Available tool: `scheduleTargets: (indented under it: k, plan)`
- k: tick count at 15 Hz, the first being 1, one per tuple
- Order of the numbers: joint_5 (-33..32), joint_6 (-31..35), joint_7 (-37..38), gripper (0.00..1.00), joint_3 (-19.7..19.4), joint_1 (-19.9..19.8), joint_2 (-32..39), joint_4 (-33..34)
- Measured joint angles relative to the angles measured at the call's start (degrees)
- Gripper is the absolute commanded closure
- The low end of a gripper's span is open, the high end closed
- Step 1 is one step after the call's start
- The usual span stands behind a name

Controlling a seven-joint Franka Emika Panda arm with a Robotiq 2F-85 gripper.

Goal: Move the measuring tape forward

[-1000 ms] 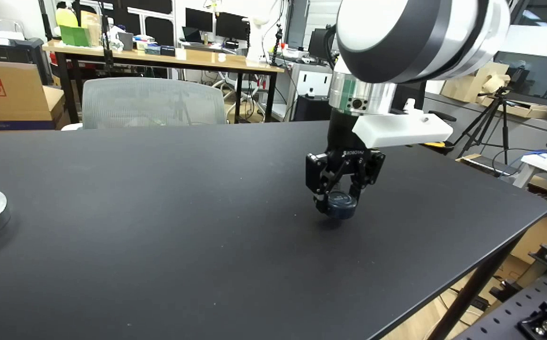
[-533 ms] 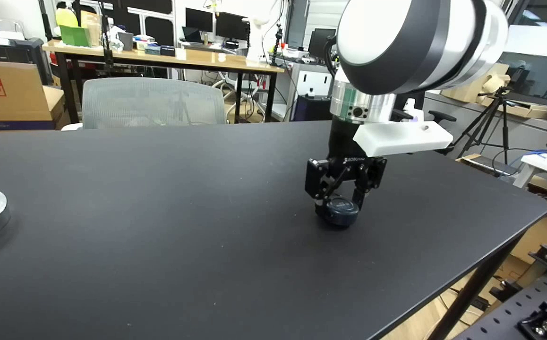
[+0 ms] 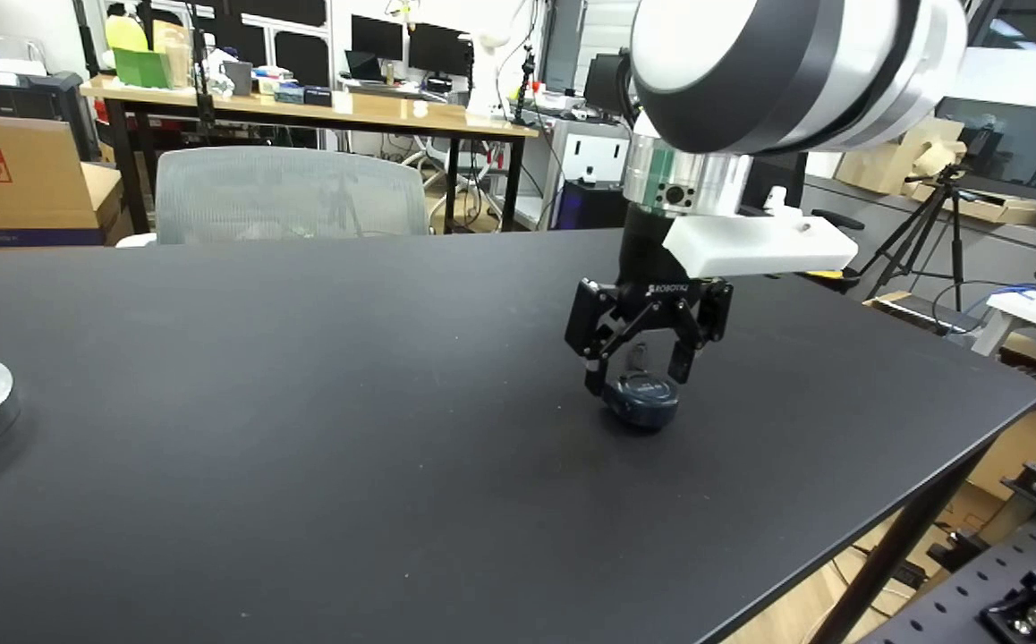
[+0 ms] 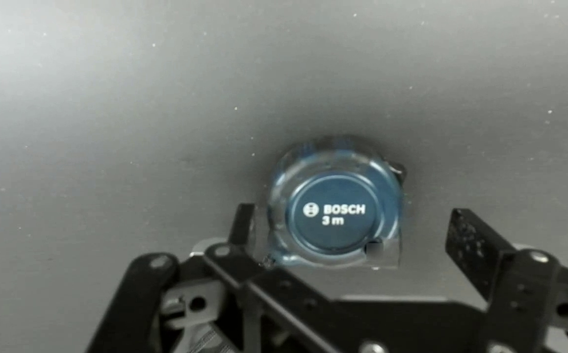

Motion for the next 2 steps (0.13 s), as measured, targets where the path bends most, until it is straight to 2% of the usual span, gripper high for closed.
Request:
scheduleTargets:
  k: [2]
  plan:
    - [1.01,-1.41,-0.41,0.0,0.61,-0.3,-1.85,-0.29]
